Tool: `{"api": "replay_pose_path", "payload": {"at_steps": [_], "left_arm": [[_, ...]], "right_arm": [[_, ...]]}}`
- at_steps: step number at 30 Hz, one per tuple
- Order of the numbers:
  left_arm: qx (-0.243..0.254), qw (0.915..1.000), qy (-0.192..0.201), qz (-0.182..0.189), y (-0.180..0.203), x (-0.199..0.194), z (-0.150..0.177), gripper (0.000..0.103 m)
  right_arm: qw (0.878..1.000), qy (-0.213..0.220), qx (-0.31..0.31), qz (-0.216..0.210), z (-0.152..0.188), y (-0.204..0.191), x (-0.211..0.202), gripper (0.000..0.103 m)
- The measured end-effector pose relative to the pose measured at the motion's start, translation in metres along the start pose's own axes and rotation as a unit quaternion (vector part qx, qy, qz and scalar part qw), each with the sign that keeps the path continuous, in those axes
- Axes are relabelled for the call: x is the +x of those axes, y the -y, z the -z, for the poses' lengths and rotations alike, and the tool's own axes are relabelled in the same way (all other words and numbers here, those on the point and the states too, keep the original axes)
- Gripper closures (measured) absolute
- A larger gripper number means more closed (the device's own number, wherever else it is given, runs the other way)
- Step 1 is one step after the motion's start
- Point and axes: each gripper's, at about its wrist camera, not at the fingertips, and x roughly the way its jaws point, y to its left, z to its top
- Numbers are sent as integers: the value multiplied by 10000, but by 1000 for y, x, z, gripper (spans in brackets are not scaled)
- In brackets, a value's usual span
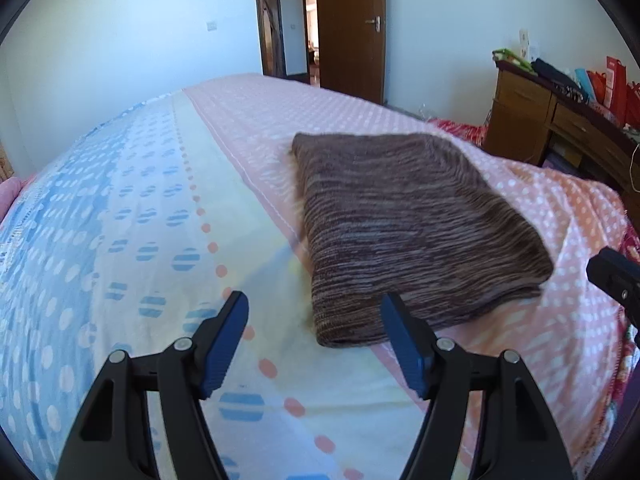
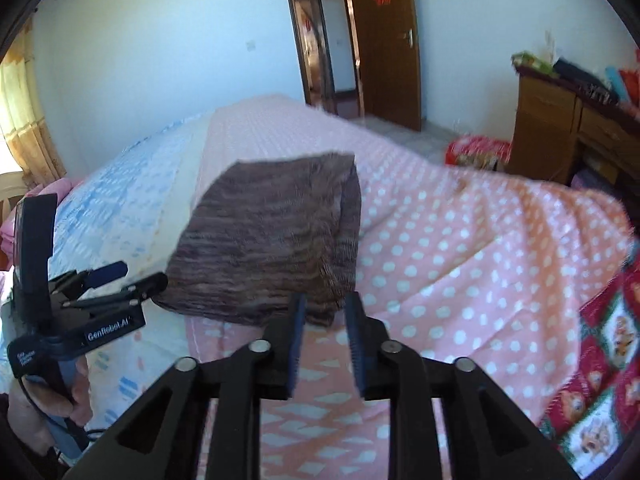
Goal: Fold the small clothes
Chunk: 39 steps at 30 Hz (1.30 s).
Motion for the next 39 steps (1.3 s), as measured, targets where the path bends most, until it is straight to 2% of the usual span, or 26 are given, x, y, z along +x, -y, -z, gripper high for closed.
{"api": "replay_pose_path", "payload": {"at_steps": [1, 2, 6, 10, 12, 13, 15, 17, 21, 26, 28, 33, 39], "left_arm": [[-3, 9999, 122, -36, 0, -12, -1, 27], [-15, 9998, 210, -53, 0, -18, -2, 22], [-110, 9978, 656, -49, -4, -56, -1, 13], [-8, 9973, 736, 52, 3, -76, 3, 10], [-13, 9981, 599, 144, 6, -75, 6, 2], [-85, 9987, 453, 231, 5, -73, 8, 1], [-255, 9984, 164, 474, 5, -72, 14, 1], [-334, 9979, -43, 550, 6, -72, 18, 2], [-256, 9991, -25, 337, 12, -87, 23, 1], [-171, 9997, 173, 29, 14, -110, 20, 0], [-175, 9997, 131, -81, 13, -110, 19, 0], [-163, 9983, -103, -555, 9, -98, 21, 0], [-129, 9961, -228, -840, 4, -86, 23, 0]], "right_arm": [[9999, 109, -35, 12, -3, -3, -8, 51], [9997, 235, -77, 28, -5, -5, -18, 48], [9984, 434, -302, 175, -7, -13, -45, 47], [9970, 406, -531, 389, 0, -19, -58, 46], [9958, 352, -623, 578, 3, -21, -63, 40], [9949, 302, -697, 664, 5, -23, -65, 36], [9936, 190, -851, 719, 7, -26, -67, 35], [9922, 14, -984, 768, 8, -31, -68, 35], [9902, -40, -1175, 754, 12, -41, -80, 34], [9878, 204, -1317, 802, 8, -53, -101, 31], [9864, 319, -1369, 851, 7, -58, -105, 22], [9868, 243, -1385, 802, 7, -61, -102, 21], [9910, -3, -1140, 706, 8, -53, -82, 21]]}}
